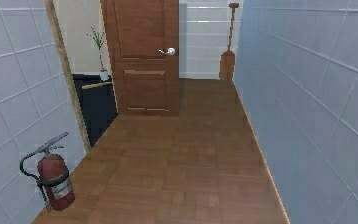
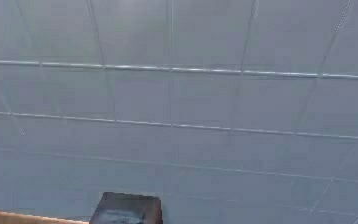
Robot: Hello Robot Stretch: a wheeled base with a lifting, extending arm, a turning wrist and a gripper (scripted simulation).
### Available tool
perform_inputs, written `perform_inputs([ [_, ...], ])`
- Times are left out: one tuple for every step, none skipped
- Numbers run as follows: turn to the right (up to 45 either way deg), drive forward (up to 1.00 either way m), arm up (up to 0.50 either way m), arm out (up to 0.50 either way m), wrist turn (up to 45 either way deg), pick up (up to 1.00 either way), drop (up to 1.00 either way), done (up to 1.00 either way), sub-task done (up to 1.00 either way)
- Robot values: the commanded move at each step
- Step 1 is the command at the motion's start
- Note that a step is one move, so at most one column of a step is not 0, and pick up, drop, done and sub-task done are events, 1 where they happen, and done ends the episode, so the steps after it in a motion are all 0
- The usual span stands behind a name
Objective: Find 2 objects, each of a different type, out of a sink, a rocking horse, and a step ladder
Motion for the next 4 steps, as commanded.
perform_inputs([
  [-27.0, 0.00, 0.00, 0.00, 0.0, 0.00, 0.00, 0.00, 0.00],
  [0.0, 0.05, 0.00, 0.00, 0.0, 0.00, 0.00, 0.00, 0.00],
  [3.0, 0.00, 0.00, 0.00, 0.0, 0.00, 0.00, 0.00, 0.00],
  [0.0, 1.00, 0.00, 0.00, 0.0, 0.00, 0.00, 0.00, 0.00],
])
